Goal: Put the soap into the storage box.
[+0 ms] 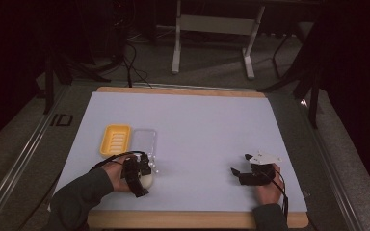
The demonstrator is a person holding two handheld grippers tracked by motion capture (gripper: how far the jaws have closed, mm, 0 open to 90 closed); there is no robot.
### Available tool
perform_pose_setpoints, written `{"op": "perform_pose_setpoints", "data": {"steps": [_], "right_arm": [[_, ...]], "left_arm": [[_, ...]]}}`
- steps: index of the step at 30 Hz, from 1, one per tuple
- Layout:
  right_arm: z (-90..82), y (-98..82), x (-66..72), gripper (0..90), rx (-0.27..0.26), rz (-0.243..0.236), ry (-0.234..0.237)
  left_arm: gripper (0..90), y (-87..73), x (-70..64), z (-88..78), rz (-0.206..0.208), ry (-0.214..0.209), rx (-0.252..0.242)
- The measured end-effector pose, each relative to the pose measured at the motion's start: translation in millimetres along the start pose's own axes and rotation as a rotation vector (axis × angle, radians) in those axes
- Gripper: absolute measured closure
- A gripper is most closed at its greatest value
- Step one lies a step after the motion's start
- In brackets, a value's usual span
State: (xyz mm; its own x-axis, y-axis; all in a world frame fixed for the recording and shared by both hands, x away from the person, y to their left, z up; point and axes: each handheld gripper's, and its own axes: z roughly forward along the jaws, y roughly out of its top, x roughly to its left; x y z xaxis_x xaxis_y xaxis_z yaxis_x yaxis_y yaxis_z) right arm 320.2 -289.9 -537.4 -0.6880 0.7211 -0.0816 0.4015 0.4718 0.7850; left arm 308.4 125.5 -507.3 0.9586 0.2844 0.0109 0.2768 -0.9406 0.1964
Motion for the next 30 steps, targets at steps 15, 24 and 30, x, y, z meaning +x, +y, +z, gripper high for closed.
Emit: {"op": "perform_pose_setpoints", "data": {"steps": [15,24,30], "right_arm": [[0.3,0.1,0.2,18.6,0.003,-0.002,-0.001],[0.8,0.3,0.4,18.6,0.009,-0.01,-0.002],[0.8,0.4,0.5,18.6,0.009,-0.011,-0.002]], "left_arm": [[23.7,9.9,3.1,-0.2,0.015,-0.014,0.08],[24.8,8.2,2.8,-1.1,0.005,-0.009,0.065],[25.0,11.1,0.7,-1.5,0.026,0.007,0.084]]}}
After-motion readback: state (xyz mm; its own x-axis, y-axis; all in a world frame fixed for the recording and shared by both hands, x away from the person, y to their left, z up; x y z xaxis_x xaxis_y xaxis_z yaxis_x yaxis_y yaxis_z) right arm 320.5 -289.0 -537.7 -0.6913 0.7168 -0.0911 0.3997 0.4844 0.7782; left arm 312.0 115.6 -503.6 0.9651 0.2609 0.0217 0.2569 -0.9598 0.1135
